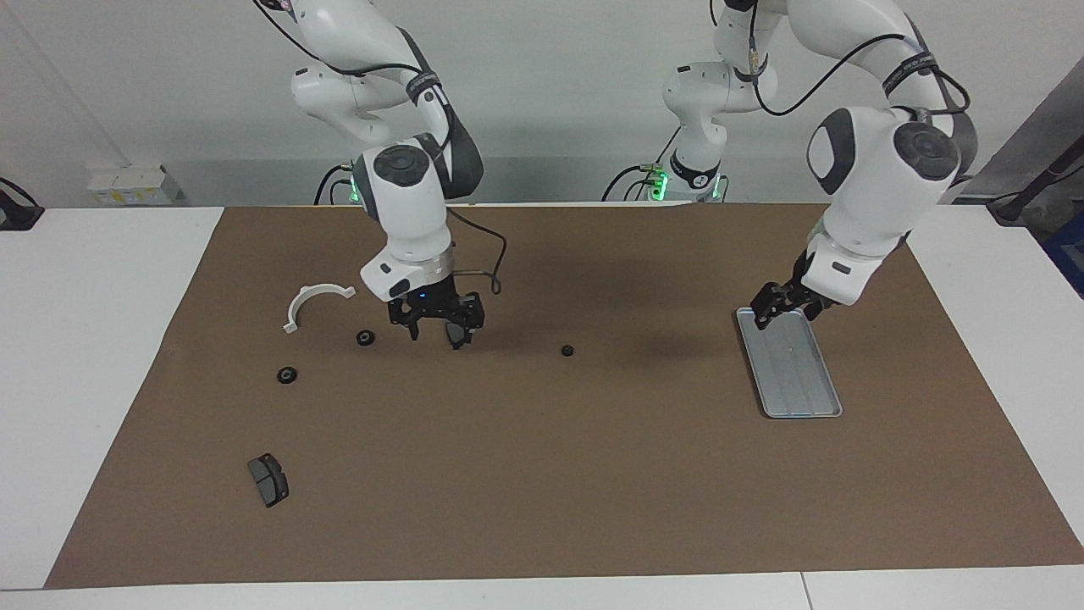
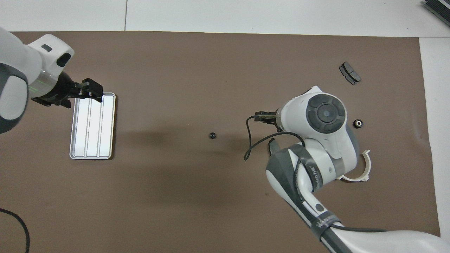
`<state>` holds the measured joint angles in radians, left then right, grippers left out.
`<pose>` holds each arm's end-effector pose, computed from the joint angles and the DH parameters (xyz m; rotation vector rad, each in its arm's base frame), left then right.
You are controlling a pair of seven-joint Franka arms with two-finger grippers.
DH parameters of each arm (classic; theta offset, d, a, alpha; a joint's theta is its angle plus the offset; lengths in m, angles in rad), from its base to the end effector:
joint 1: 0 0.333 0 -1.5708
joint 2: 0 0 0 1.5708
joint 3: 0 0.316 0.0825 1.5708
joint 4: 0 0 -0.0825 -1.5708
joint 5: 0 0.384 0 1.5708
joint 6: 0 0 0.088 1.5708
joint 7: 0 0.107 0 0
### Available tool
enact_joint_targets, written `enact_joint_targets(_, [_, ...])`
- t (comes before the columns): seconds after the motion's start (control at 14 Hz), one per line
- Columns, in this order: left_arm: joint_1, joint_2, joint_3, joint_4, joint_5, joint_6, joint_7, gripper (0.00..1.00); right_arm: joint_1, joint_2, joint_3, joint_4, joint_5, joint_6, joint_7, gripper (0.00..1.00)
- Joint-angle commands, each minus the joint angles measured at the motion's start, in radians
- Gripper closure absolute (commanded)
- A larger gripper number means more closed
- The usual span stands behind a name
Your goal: Place bearing gear from tray to pile
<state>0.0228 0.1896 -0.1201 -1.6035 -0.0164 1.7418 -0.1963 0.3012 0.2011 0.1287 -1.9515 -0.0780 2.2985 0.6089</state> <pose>0.6129 -0.0559 0.5130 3.1052 0.1612 -0.0857 0.5589 0.2510 0.3920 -3.0845 0.2099 -0.2270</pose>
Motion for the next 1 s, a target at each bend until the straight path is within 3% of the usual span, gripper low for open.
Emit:
enact_joint_targets(0.0, [0.023,-0.044,-0.007,0.05,0.015,-0.12,0.04,0.07,0.064,0.075,0.0,0.083,0.007,-0.005,0.092,0.0])
enact_joint_targets(0.14, [0.023,-0.096,-0.01,0.048,0.015,-0.151,0.038,0.06,0.119,0.093,0.0,0.085,0.013,0.018,0.127,0.0])
enact_joint_targets(0.28, [0.023,-0.113,-0.012,0.045,0.015,-0.156,0.04,0.0,0.171,0.162,0.0,0.13,-0.002,0.024,0.185,0.0])
enact_joint_targets(0.5, [0.016,-0.131,-0.013,0.017,0.015,-0.143,0.043,0.0,0.228,0.259,-0.001,0.206,-0.022,0.03,0.233,0.0])
enact_joint_targets(0.78, [0.031,-0.144,-0.012,-0.013,0.013,-0.136,0.046,0.0,0.271,0.345,-0.004,0.255,-0.029,0.09,0.253,0.14])
enact_joint_targets(0.93, [0.054,-0.148,-0.01,-0.015,0.013,-0.13,0.032,0.0,0.271,0.347,-0.004,0.255,-0.051,0.108,0.268,0.21])
